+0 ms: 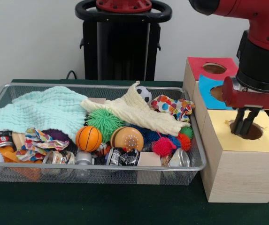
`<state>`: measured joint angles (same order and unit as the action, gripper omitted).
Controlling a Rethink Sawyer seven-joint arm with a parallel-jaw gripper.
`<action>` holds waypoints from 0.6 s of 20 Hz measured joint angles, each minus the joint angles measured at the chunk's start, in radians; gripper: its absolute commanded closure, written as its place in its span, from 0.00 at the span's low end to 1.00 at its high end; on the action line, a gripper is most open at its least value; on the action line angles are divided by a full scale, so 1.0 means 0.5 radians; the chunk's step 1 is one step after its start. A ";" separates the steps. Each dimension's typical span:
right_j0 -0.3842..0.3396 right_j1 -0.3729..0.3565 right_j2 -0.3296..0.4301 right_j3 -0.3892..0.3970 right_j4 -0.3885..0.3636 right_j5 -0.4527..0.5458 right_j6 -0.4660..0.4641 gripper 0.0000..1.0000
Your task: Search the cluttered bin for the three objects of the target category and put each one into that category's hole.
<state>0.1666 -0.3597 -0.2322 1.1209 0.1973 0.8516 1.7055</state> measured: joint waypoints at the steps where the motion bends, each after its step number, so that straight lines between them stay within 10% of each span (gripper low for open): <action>1: 0.000 -0.007 0.000 0.007 0.000 0.000 0.000 1.00; 12: 0.001 -0.117 0.000 0.089 0.000 0.000 0.000 1.00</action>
<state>0.1672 -0.4181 -0.2323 1.1652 0.1971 0.8516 1.7055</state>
